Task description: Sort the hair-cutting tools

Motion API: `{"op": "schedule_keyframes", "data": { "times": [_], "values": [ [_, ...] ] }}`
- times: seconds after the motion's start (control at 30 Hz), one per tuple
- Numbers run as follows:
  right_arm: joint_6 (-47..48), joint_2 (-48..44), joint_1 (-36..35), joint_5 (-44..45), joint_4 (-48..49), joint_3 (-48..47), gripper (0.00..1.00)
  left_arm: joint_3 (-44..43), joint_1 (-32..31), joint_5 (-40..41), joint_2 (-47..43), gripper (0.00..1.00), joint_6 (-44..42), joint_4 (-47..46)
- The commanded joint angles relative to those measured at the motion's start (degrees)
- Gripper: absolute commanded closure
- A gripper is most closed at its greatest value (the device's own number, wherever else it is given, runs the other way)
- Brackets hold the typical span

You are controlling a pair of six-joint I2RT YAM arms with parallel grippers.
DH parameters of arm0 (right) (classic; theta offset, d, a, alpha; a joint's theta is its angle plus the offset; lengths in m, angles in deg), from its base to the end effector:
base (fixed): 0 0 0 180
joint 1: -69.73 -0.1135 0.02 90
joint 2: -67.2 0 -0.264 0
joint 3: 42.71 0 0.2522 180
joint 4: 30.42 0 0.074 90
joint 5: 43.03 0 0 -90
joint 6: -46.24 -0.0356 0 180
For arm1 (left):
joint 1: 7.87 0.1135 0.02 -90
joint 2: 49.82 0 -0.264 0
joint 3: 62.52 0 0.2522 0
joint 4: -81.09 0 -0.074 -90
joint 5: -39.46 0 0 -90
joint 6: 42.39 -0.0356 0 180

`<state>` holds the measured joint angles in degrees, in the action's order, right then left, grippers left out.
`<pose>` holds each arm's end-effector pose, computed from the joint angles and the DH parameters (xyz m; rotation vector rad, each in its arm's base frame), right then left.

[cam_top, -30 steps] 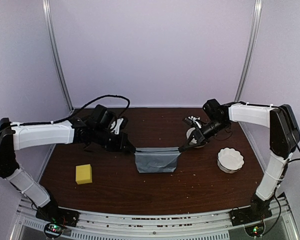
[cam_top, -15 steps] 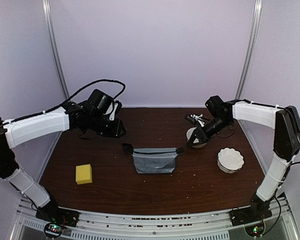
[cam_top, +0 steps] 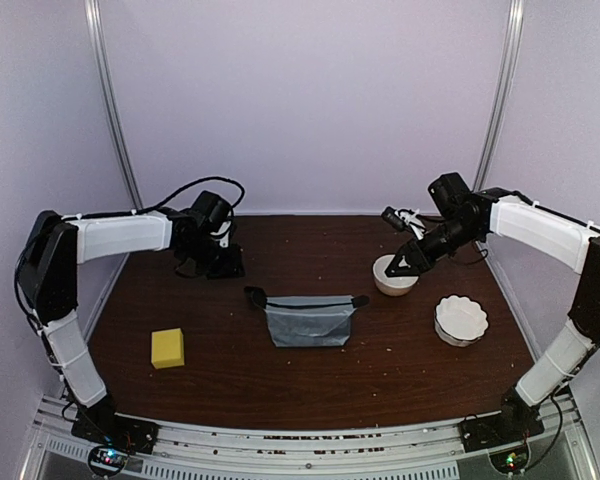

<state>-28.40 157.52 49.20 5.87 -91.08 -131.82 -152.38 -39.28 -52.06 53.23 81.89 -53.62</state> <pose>0.2926 0.1345 0.2833 -1.0027 2.3271 0.9733 0.3259 -0.2001 0.2197 -0.0567 2.6592 -0.4368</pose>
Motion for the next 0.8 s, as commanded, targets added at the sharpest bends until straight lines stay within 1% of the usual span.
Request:
{"op": "schedule_keyframes", "data": {
  "times": [0.0, 0.23, 0.33, 0.47, 0.57, 0.63, 0.77],
  "values": [
    [1.7, -1.8, 0.7, 0.3, -0.3, 0.6, 0.62, 1.6, 2.6, -9.1, 3.4, 0.64, 5.1, -9.7],
    [2.4, -1.3, 1.1, -1.3, -0.9, 0.1, 0.62, 1.6, 3.2, -11.6, 8.7, 0.64, 7.1, -11.8],
    [2.6, -1.3, 1.1, -1.8, -0.8, 0.0, 0.62, 2.6, 3.2, -13.8, 10.0, 0.64, 8.0, -14.3],
    [2.6, -1.1, 1.1, -2.0, -0.8, -0.1, 0.62, 3.0, 3.2, -15.9, 11.4, 0.67, 9.5, -16.5],
    [2.6, -1.0, 1.1, -1.9, -0.9, -0.1, 0.62, 3.1, 3.2, -17.0, 12.0, 0.73, 10.0, -17.8],
    [2.7, -0.9, 1.2, -1.8, -0.9, -0.1, 0.62, 3.1, 3.2, -17.6, 12.3, 0.8, 10.4, -18.6],
    [2.7, -0.9, 1.3, -1.7, -1.0, -0.1, 0.62, 3.3, 3.3, -18.1, 12.2, 0.98, 11.3, -19.9]
  ]
}}
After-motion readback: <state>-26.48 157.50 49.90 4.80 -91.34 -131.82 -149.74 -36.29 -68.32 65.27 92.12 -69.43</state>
